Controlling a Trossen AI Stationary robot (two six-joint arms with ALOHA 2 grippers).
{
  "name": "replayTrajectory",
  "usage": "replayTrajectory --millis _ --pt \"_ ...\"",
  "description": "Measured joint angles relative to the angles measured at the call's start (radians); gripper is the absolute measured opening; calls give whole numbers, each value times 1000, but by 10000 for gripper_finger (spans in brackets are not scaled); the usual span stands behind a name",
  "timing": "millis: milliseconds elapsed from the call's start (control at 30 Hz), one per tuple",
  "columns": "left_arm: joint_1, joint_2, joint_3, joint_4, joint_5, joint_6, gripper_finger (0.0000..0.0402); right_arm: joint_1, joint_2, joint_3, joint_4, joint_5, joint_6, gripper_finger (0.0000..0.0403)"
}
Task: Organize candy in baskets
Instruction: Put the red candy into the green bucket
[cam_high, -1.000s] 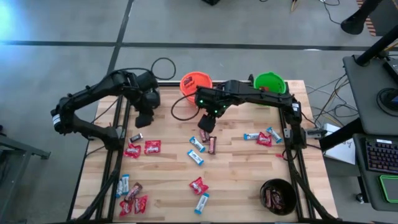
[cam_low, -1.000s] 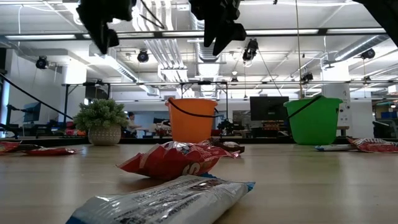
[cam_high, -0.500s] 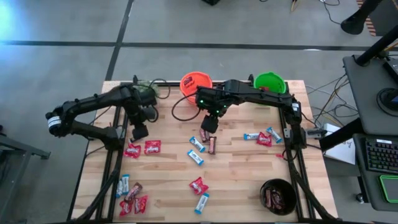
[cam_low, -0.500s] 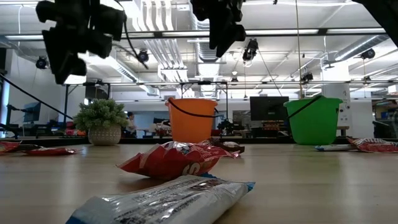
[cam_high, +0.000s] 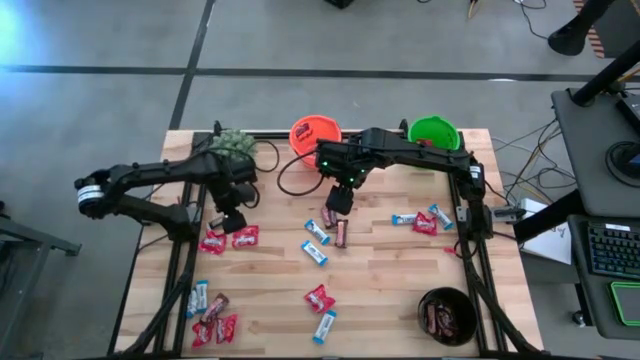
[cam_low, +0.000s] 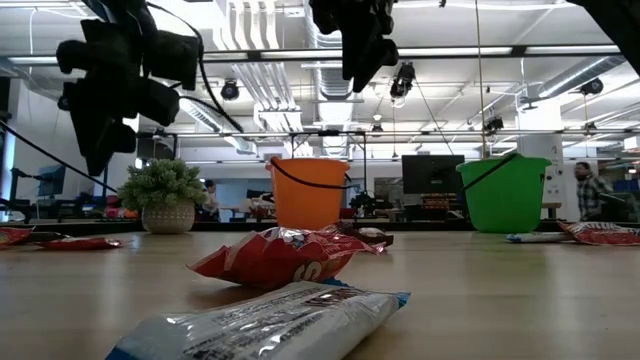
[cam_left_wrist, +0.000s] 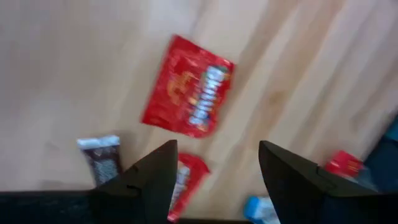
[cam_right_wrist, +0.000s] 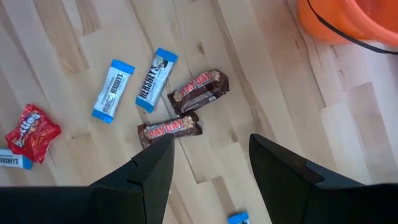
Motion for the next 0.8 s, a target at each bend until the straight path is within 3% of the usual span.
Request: replayTrajectory --millis 433,800 --pt "-108 1 -107 137 -33 3 212 0 -16 0 -79 0 0 199" --pt "-144 27 -162 203 -65 -34 212 -1 -147 0 -101 -2 101 199"
